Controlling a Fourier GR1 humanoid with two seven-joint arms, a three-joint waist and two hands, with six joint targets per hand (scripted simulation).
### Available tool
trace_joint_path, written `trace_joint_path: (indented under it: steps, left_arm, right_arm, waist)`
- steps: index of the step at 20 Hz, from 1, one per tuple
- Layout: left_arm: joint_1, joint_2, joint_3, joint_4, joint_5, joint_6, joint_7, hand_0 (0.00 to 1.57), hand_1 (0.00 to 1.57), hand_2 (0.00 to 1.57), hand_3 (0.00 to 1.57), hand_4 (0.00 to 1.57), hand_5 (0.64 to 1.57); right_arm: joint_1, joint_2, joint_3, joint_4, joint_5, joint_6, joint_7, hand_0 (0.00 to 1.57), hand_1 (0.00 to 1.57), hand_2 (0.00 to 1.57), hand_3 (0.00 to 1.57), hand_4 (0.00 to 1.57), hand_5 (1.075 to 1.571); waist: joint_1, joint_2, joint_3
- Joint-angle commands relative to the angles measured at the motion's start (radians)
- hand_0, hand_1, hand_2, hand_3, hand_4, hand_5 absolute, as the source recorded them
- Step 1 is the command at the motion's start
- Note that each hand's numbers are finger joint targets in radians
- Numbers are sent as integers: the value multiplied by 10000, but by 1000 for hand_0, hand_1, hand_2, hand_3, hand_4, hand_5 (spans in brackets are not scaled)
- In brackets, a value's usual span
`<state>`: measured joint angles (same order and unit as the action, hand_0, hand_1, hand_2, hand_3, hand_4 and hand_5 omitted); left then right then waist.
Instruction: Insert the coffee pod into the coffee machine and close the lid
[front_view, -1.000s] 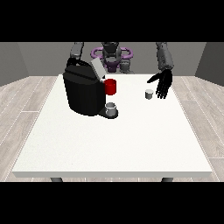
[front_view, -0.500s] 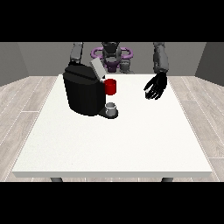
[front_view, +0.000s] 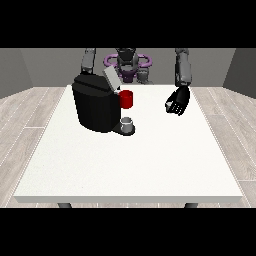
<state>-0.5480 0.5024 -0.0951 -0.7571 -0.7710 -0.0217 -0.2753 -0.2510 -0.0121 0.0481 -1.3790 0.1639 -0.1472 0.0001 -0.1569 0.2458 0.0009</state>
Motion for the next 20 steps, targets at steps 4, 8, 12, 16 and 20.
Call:
trace_joint_path:
  steps: [4, 8, 12, 16, 20]
  left_arm:
    - [-262, -84, 118, 1320, -658, 161, -319, 792, 792, 979, 866, 399, 1571]
    - [-841, -124, 56, 861, -816, -235, -690, 1124, 1124, 1198, 1089, 394, 1571]
    - [-901, -461, 576, 1077, -252, -127, -1129, 1369, 1369, 1368, 1298, 482, 1571]
    - [-1109, -1000, 591, 918, 83, -1166, -792, 1449, 1449, 1434, 1357, 517, 1571]
    - [-2079, -786, 690, 551, 113, -2315, -164, 1403, 1403, 1395, 1319, 502, 1571]
  right_arm:
    - [403, -116, 67, 22, -51, 335, 95, 0, 0, 0, 0, 0, 1571]
    - [-290, 0, -715, 1366, -303, -128, -639, 0, 0, 0, 0, 0, 1571]
    - [18, -274, -245, 913, 459, -304, 162, 0, 0, 0, 0, 0, 1571]
    - [235, -260, -227, 1079, 566, -375, 391, 0, 0, 0, 0, 0, 1571]
    - [-119, -425, -746, 2008, 239, -249, -211, 0, 0, 0, 0, 0, 1571]
  waist:
    - [-156, -317, -13]
    - [390, -183, -9]
    - [205, -527, -15]
    - [244, -1451, -10]
    - [401, -1324, -5]
